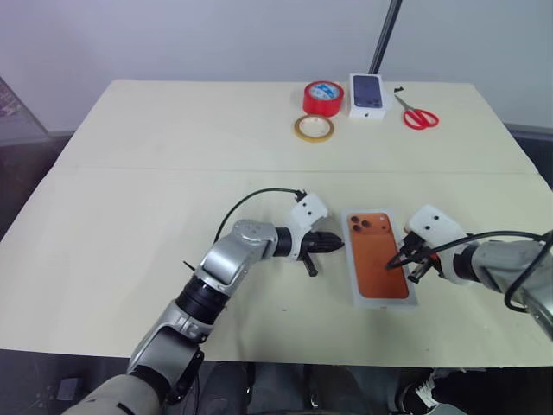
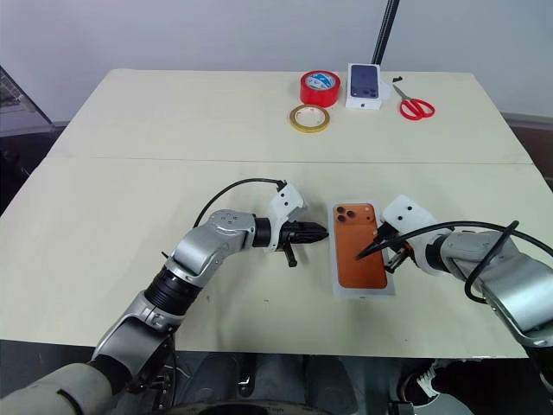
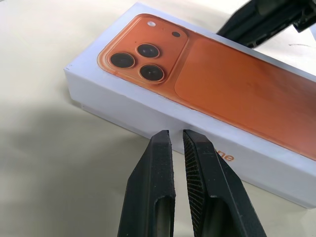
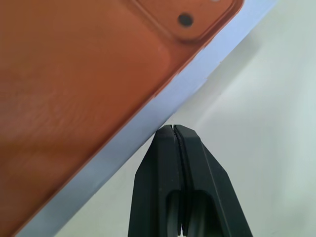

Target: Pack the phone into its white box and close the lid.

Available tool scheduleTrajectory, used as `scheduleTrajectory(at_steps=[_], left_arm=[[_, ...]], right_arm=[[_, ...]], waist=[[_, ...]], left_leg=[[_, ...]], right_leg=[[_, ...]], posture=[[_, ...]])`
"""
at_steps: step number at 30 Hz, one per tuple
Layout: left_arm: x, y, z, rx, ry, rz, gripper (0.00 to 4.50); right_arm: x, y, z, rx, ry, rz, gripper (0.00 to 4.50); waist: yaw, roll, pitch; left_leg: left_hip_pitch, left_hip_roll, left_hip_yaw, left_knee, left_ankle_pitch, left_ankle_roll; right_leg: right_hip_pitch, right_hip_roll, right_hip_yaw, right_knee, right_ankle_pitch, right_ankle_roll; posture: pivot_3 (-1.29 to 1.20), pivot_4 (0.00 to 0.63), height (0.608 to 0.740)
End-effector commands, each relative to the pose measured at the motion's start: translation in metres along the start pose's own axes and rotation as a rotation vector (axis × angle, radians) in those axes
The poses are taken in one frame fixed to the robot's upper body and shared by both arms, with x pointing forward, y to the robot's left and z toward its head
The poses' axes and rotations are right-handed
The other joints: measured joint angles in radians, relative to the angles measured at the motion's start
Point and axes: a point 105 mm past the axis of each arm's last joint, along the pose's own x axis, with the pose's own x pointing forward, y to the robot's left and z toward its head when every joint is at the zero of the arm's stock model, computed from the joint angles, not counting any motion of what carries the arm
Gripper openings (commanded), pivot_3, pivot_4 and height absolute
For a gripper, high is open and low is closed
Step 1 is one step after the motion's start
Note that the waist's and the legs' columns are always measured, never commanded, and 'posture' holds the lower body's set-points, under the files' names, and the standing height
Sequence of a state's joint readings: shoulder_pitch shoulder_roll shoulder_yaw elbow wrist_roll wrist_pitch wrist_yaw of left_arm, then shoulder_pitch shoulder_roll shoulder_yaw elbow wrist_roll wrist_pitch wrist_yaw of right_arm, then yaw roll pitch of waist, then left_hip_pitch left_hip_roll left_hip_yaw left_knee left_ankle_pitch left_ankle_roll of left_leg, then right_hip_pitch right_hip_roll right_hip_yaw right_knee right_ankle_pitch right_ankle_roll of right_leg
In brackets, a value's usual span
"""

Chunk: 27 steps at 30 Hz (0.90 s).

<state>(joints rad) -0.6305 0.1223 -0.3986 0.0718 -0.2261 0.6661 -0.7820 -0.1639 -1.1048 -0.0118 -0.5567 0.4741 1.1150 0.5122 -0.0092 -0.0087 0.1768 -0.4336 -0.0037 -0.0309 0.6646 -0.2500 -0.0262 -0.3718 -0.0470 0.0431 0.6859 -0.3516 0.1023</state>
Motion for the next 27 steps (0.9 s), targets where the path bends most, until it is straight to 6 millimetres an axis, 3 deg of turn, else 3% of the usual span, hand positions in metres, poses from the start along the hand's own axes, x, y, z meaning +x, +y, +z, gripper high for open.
scheduleTrajectory(at_steps=[1, 15, 21, 27], left_arm=[[-0.005, -0.002, 0.010, 0.043, -0.033, -0.002, 0.46], [-0.006, -0.007, 0.005, 0.051, -0.011, -0.033, 0.46], [0.004, -0.012, -0.002, 0.110, 0.043, -0.067, 0.46], [0.012, -0.013, 0.004, 0.115, 0.019, -0.079, 0.46]], right_arm=[[-0.014, -0.015, 0.009, -0.021, -0.034, -0.071, 0.02], [-0.032, -0.018, 0.013, -0.059, -0.042, -0.060, 0.02], [-0.027, -0.011, 0.011, -0.062, -0.036, -0.040, 0.02], [-0.022, -0.003, 0.010, -0.048, -0.044, -0.017, 0.02]], waist=[[0.000, 0.000, 0.000], [0.000, 0.000, 0.000], [0.003, 0.000, 0.000], [0.001, 0.000, 0.000]], left_leg=[[0.000, 0.000, 0.000, 0.000, 0.000, 0.000], [0.000, 0.000, 0.000, 0.000, 0.000, 0.000], [0.000, 0.000, 0.000, 0.000, 0.000, 0.000], [0.000, 0.000, 0.000, 0.000, 0.000, 0.000]], right_leg=[[0.000, 0.000, 0.000, 0.000, 0.000, 0.000], [0.000, 0.000, 0.000, 0.000, 0.000, 0.000], [0.000, 0.000, 0.000, 0.000, 0.000, 0.000], [0.000, 0.000, 0.000, 0.000, 0.000, 0.000]], posture=[[0.00, 0.150, 0.709], [0.00, 0.150, 0.709], [0.00, 0.150, 0.709], [0.00, 0.150, 0.709]])
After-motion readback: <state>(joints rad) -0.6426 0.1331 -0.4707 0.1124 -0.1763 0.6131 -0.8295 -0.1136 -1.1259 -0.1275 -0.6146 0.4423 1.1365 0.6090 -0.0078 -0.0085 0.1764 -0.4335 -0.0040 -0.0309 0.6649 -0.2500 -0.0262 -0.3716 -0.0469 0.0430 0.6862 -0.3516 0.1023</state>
